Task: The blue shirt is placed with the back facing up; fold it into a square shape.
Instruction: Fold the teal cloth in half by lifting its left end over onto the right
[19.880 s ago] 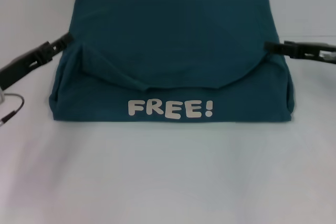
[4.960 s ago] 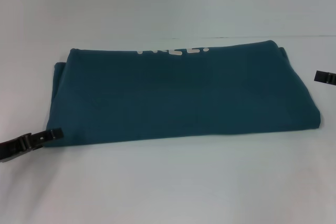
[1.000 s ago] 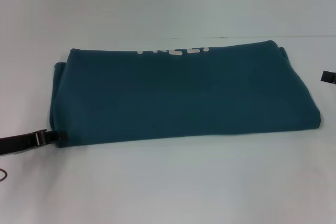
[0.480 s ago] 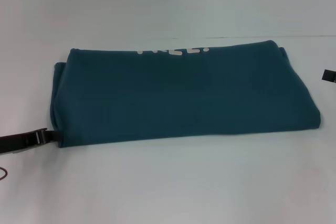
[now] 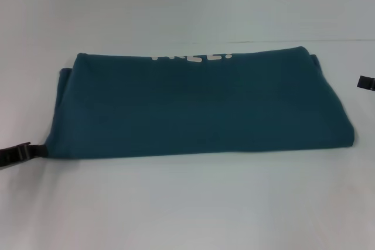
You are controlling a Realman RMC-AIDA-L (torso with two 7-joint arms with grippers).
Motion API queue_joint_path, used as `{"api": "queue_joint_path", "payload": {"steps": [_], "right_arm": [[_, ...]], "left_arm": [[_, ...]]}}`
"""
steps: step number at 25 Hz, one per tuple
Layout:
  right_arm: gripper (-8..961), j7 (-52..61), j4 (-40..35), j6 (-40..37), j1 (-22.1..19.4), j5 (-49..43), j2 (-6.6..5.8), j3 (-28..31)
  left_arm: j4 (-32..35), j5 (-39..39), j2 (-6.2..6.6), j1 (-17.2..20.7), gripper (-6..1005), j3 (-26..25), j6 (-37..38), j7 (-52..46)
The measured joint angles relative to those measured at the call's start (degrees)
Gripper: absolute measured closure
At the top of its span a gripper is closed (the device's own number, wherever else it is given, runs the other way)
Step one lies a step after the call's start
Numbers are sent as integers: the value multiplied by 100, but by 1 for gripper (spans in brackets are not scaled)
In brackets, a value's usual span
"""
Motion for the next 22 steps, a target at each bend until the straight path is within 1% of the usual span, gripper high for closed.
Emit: {"api": "queue_joint_path", "payload": {"steps": [13,22], "right_arm": [[85,-53,71,55,86,0,58,0],[84,-60,68,103,88,0,63,0]], "left_arm": [[173,7,50,181,983,-242,38,-1],[249,26,53,289,982,-388,37,-9]]}}
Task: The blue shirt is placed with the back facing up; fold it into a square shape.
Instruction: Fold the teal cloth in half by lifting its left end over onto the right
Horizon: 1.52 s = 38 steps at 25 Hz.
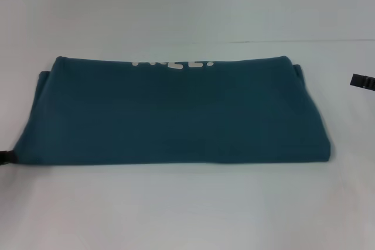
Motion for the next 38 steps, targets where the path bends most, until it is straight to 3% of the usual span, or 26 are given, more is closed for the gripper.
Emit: {"api": "queue_joint_path", "payload": {"steps": [9,20,24,28,32,38], "right_arm": [[84,-2,2,26,0,0,0,-4],[84,-2,2,-4,8,1,20,-2],[84,-2,2,-10,8,0,29,0],[84,-24,2,-17,7,1,31,0],[84,-98,1,-6,-8,1,35,1],[84,-160,0,-51,-17,1,35,0]], "left_arm": [[115,281,104,18,981,-535,11,-19],[249,502,177,59,979,-835,59,-35],[335,262,178,44,979,-851,530,56],[456,-509,170,-65,979,-790,1368,283],[437,-1436,83,-426,978,-462,2075,445],[90,-2189,-259,-1189,977,366,1998,538]]}}
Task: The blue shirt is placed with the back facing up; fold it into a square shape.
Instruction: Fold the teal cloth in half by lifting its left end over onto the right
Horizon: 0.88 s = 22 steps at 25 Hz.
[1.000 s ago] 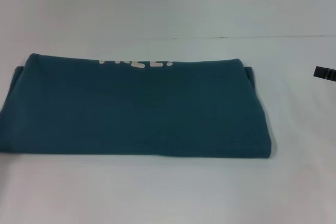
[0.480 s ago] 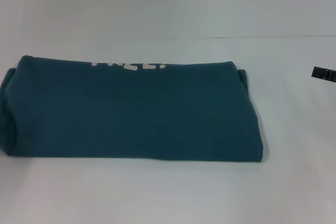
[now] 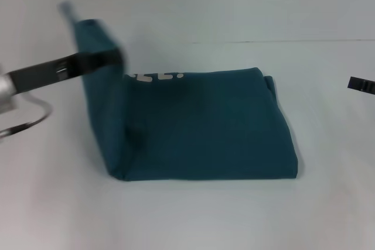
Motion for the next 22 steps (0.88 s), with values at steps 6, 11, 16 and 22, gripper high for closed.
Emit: {"api": "queue_joint_path", "payload": {"steps": [6,11,16,22], "right_arm": [[85,0,-49,-204,-31,0,-48,0],[86,-89,-61,-293,-49,-1,-134,0],[86,-170,-61,-274,-49,-19,-231,-41],[87,-228,-61,-306,-41,-17,-296,-51]], "left_arm": [[-1668,-1025,-68,-913,977,867,-722,724],[-3805,-1907,-107,-1682,976,1130,-1775,2051],[-6391,-2594,-109,-2236,976,98,-2694,4887],[-7350,-1788,-110,-1889,975,-1270,-2492,6355]]}}
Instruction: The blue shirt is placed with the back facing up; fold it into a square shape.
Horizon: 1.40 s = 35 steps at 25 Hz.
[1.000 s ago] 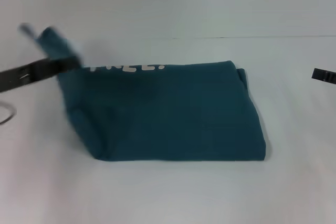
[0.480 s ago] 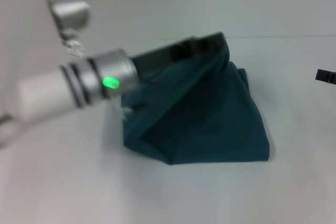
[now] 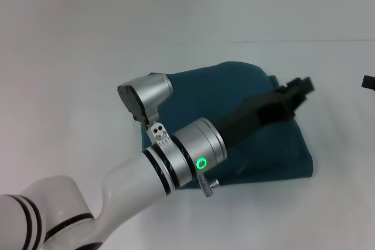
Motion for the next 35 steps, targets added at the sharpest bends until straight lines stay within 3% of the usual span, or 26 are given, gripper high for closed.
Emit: {"api": "queue_joint_path", "payload": {"steps": [6,16,27,35], "right_arm": [[88,29,39,-5,26,-7,-3,-2],[89,536,181,-40,193,-36,28,-407],[91,1024,492,182,661,-38,129,-684],[92,982,628,516,902,-35,212,-757]], "left_arm": [[0,1063,-1,86,806,-408,359,9],[944,1488,33,578,345,-426,1349,-388],[2101,1721,52,1226,115,-334,2043,-503],[2432,1728,56,1394,107,-328,2129,-688]]}}
